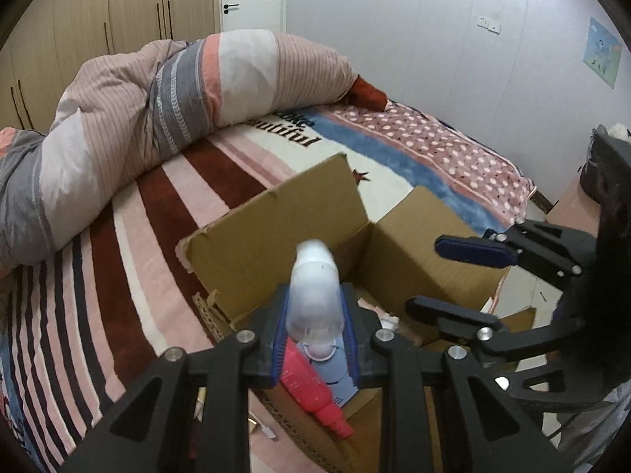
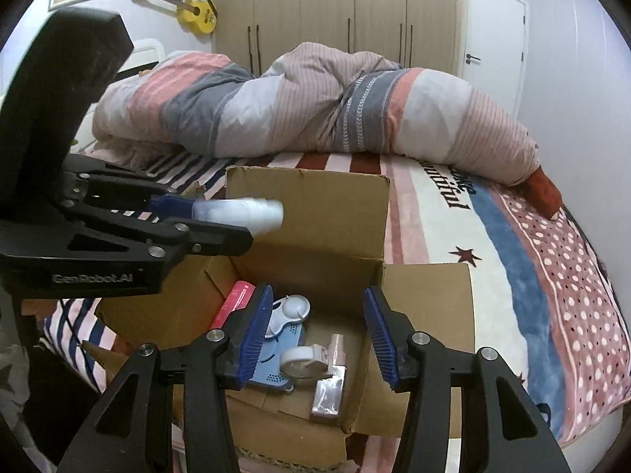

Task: Organize rigid objects
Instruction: 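Release the pump bottle and tape roll into the box with both grippers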

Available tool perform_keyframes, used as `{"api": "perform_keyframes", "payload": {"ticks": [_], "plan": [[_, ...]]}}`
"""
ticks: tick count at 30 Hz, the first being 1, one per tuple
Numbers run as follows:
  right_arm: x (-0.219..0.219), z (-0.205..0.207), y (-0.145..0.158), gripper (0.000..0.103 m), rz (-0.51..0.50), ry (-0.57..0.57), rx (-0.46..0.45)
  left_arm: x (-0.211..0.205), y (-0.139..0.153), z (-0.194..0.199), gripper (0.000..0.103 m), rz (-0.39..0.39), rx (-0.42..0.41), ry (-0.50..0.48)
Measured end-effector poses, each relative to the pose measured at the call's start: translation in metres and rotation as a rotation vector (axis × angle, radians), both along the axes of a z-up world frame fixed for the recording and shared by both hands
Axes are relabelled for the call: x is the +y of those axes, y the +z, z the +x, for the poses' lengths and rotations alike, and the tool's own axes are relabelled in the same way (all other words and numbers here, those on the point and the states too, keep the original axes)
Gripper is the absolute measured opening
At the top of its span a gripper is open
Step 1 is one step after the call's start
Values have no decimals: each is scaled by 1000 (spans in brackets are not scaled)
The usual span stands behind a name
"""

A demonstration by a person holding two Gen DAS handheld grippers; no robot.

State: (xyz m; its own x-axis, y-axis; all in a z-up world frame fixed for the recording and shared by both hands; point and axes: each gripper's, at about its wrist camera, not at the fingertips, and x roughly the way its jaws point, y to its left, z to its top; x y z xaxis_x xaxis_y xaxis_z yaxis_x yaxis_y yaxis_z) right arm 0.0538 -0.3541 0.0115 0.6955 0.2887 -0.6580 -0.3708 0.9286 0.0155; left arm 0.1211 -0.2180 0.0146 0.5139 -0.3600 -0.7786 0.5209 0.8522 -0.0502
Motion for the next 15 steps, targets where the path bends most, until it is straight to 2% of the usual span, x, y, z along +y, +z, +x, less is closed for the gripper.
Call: {"api": "perform_keyframes", "payload": {"ticks": [6,8,15], "plan": [[8,-8,4,45,-12,6,0,14,11,-9,24,-29,-30,13],[17,-12,8,45,-17,14,-6,24,18,-14,33,-44,-52,26],[69,-34,35,45,8,109,-56,94,45,-33,43,-43,-158,117]]}}
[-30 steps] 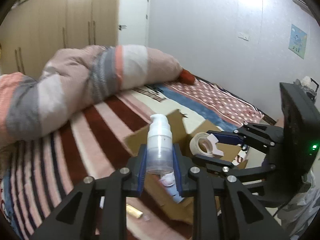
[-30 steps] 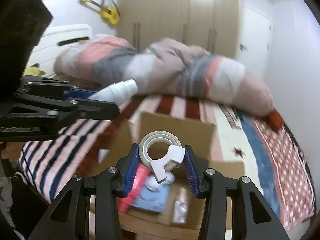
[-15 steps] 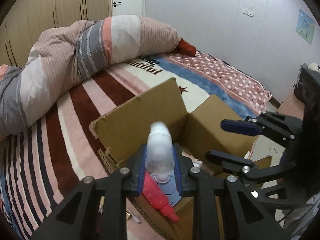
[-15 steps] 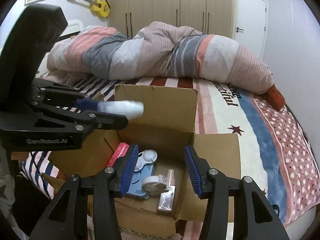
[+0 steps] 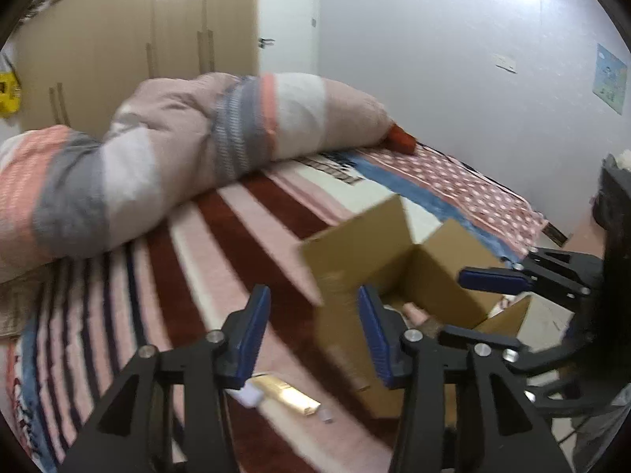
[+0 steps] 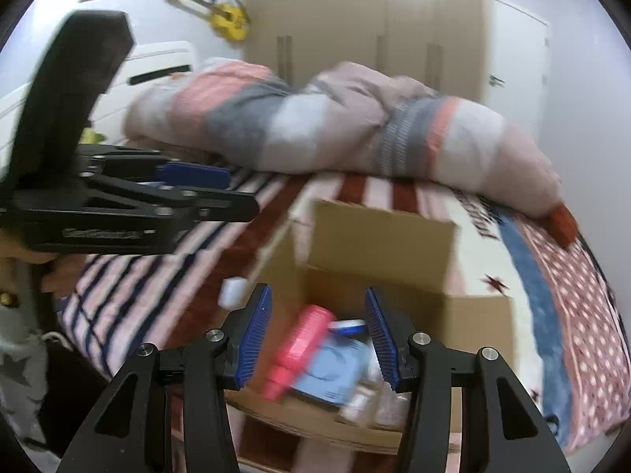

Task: Organize rigid objects
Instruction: 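Release the pump bottle and tape roll into the box with both grippers, then grasp the white adapter with the left gripper while the right grasps the gold power bank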

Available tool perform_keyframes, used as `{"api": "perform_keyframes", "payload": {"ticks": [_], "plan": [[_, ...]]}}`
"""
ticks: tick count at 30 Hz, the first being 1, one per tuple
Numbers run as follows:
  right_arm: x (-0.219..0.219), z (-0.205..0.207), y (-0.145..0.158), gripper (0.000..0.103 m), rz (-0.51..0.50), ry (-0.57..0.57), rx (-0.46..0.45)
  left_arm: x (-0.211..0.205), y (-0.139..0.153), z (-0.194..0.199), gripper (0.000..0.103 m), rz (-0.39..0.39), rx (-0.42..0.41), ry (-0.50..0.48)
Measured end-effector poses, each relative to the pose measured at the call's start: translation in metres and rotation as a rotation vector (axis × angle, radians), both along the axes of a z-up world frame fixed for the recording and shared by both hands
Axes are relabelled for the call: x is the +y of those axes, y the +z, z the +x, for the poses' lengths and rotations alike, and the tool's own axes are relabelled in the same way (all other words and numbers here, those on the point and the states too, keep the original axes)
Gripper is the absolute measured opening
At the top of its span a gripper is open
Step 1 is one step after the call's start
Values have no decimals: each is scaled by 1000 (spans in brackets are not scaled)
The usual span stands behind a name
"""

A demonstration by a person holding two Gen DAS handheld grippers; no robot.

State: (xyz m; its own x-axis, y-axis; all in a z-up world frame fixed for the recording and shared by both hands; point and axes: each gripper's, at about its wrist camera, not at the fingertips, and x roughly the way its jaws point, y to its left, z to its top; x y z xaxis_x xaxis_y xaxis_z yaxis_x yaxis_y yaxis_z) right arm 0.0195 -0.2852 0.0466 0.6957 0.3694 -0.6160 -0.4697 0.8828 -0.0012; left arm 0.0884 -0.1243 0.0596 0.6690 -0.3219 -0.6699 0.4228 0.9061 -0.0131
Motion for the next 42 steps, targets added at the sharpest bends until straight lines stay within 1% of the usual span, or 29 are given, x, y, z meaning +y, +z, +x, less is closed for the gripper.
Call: {"api": "perform_keyframes", "payload": {"ticks": [4,6,8,11,12,13,14,15,16,19,21,23,24,25,26,28,31,34,35,37,39,41,42], "plan": [[54,-16,11,45,-4,103,-35,52,-2,-8,44,19,-30,74],[77,-21,11,45,-9,156,-27,76,-8,-11,46,22,-34,110],[102,-24,5,45,-11,204,-4,101,-20,-14,51,35,-35,145],[134,-27,-13,45,-35,253,36,127,-41,-15,52,45,-14,176],[144,-25,-24,45,-48,256,55,136,-52,-15,52,38,-1,180],[149,-25,-31,45,-55,254,68,143,-64,-14,55,27,14,178],[156,-22,-44,45,-65,246,91,147,-71,-14,61,21,23,173],[160,-20,-56,45,-76,233,112,151,-84,-12,65,16,35,165],[162,-16,-68,45,-89,216,131,153,-94,-11,69,15,42,159],[163,-4,-102,45,-135,158,165,149,-123,-5,69,-6,85,123],[155,8,-122,44,-139,111,189,143,-140,-2,69,-19,123,94],[146,20,-137,42,-151,54,191,133,-153,2,69,-14,134,64],[143,24,-142,40,-161,35,186,129,-160,5,69,-13,140,47],[142,28,-149,36,-182,17,173,125,-165,8,70,-14,147,35],[142,29,-152,34,-198,12,159,121,-171,13,74,-18,157,18],[146,31,-158,34,-222,13,138,113,-180,21,81,-31,168,-17],[150,37,-166,34,-271,-21,105,98,-194,37,81,-27,192,-43],[153,40,-174,34,-332,-44,79,93,-206,52,81,-60,223,-52],[153,40,-176,34,-348,-46,71,92,-208,54,81,-64,224,-54],[152,40,-178,34,-355,-50,66,86,-211,59,81,-50,217,-63],[151,42,-179,34,-344,-54,76,80,-212,60,77,-25,203,-73],[149,43,-178,35,-333,-56,79,80,-212,60,56,-23,202,-83],[149,44,-178,35,-328,-55,80,80,-212,60,56,-14,204,-82]]}}
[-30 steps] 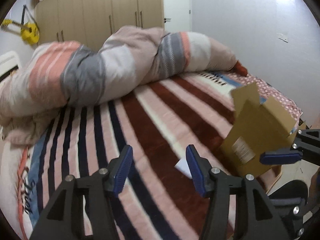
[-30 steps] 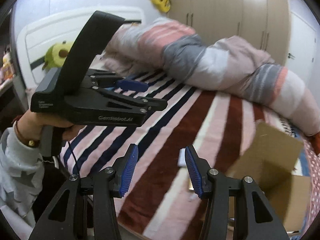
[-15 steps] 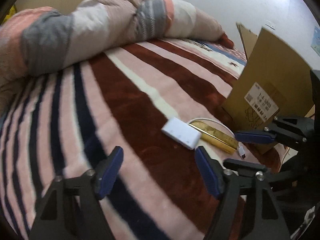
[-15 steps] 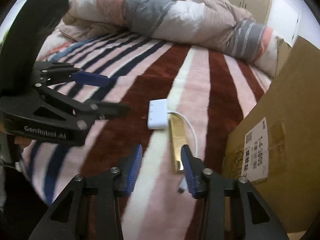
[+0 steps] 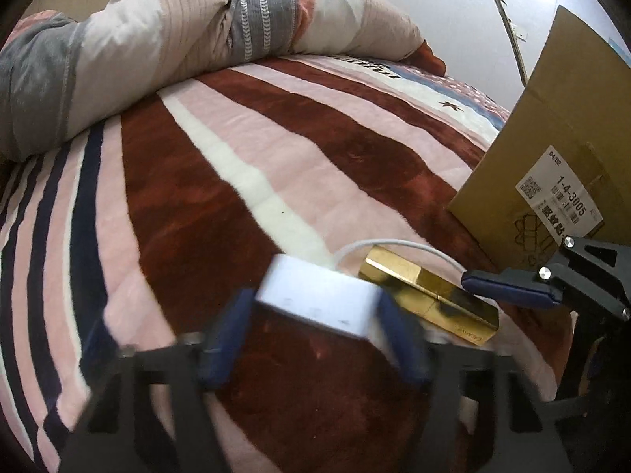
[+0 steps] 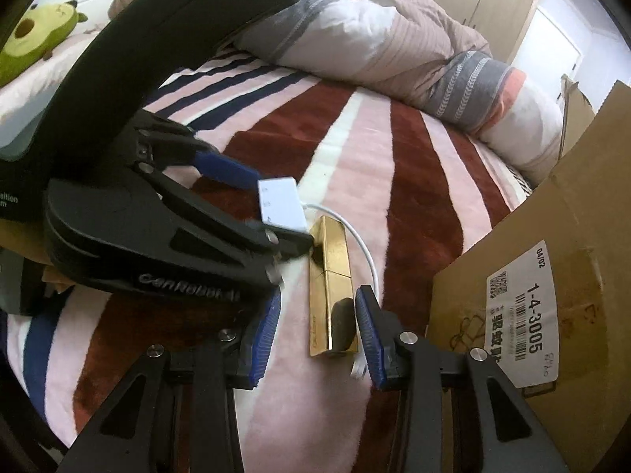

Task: Organize rigid objects
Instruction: 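Grasp the white adapter with the left gripper while the right grasps the gold power bank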

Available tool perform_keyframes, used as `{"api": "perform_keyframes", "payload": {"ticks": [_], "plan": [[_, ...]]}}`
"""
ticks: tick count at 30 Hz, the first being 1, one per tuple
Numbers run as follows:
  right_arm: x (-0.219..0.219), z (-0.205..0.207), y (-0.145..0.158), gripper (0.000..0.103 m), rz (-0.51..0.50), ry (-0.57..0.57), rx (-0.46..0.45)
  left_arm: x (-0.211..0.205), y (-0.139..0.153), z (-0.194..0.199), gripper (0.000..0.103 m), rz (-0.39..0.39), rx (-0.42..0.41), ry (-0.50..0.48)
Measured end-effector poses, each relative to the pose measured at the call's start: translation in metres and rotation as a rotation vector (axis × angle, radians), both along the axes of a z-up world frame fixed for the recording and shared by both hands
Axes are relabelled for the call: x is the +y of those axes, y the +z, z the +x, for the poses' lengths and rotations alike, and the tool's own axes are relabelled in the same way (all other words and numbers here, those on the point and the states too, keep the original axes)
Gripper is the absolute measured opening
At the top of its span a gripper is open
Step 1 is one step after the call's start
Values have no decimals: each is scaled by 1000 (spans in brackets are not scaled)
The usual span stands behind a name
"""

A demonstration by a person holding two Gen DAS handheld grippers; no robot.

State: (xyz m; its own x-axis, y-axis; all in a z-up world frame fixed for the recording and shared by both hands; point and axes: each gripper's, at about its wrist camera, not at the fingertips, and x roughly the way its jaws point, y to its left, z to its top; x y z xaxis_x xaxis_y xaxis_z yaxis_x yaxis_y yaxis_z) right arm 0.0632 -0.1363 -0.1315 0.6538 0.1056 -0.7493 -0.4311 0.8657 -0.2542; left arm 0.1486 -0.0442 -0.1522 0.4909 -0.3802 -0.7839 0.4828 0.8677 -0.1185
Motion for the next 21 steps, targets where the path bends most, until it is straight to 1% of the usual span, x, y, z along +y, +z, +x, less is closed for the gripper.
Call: {"api": "perform_keyframes", "payload": {"ticks": [2,5,9,11,12,13,14,17,19,21], "plan": [[0,1,0,35,7,1,9,3,1,-1,56,1,-3,-6],[0,4,0,34,20,-7,19,8,5,-5,56,41,-15,7],[2,11,-3,34,4,-35,12,34,16,-18,56,105,-41,55],[1,18,-7,35,4,-53,24,48,19,-24,56,105,-37,80],[1,21,-9,29,22,-52,46,58,20,-28,56,102,-34,97],[2,22,-9,16,37,-46,62,63,20,-31,56,99,-31,107],[3,21,-9,14,51,-37,78,71,20,-33,56,96,-27,122],[4,13,-4,14,101,1,116,94,22,-43,56,88,-24,177],[6,4,0,14,157,44,174,109,25,-48,56,72,-22,210],[10,-6,2,14,170,72,201,118,25,-52,56,64,-17,224]]}}
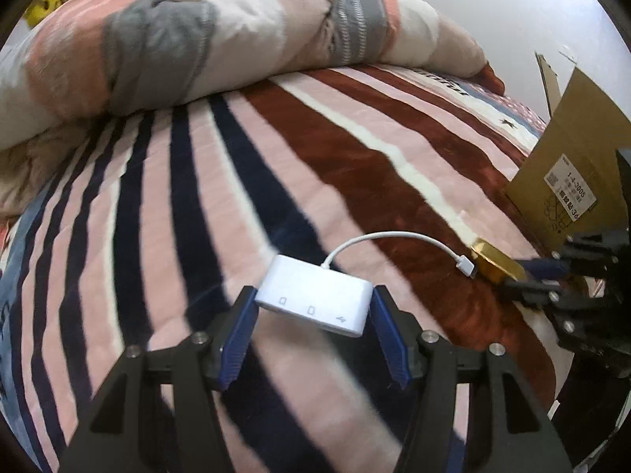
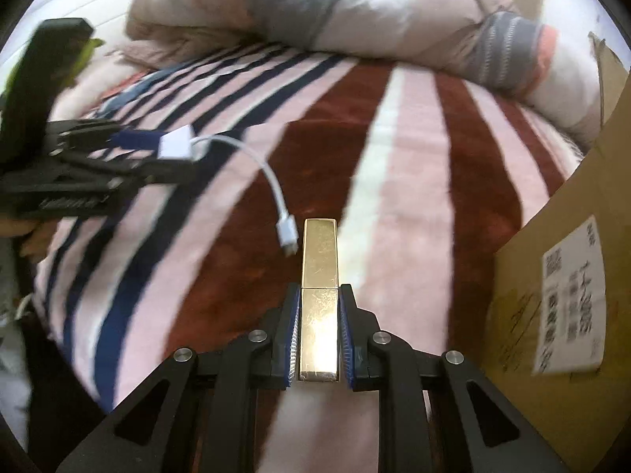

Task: Organize rigid objects
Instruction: 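Grasp the white adapter with the left gripper while the right grasps the gold power bank, then lower the adapter and power bank into the box and open both grippers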

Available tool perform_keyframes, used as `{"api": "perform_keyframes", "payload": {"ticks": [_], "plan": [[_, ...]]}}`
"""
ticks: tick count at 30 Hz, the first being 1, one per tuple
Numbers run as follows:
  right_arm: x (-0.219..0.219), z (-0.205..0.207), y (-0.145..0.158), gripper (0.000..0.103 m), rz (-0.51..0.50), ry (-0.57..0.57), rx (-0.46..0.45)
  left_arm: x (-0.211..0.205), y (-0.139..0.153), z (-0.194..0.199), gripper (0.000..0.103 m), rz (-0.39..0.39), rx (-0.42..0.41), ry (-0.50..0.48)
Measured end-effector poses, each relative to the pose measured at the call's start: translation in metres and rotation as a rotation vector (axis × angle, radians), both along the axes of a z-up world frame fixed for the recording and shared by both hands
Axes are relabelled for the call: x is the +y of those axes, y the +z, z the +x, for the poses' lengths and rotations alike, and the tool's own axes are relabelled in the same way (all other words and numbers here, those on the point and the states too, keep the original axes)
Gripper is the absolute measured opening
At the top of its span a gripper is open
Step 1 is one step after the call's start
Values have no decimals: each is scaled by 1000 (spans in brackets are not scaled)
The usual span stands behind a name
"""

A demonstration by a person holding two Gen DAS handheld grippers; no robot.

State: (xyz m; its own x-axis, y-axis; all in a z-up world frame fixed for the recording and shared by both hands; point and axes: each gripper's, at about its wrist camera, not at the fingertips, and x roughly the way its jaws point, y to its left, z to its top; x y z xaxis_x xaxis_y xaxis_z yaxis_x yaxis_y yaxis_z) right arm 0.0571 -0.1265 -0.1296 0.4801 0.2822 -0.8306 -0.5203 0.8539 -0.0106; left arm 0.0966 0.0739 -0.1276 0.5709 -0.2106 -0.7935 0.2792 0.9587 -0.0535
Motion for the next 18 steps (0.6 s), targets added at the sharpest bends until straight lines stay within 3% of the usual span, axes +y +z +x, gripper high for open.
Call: {"api": "perform_keyframes", "payload": {"ticks": [6,11,14,18], "plan": [[4,1,-8,14,-27,-20,24,4,-14,2,56,-2,31,21],[6,-5,-7,14,-50,-5,-21,-3,-27,5,56,3,32,23],[5,-12,7,14,-17,13,-53,1,-20,4,56,-22,21,48],[4,-25,48,14,53,46,-130,2,15,-3,56,-30,-58,80]]}}
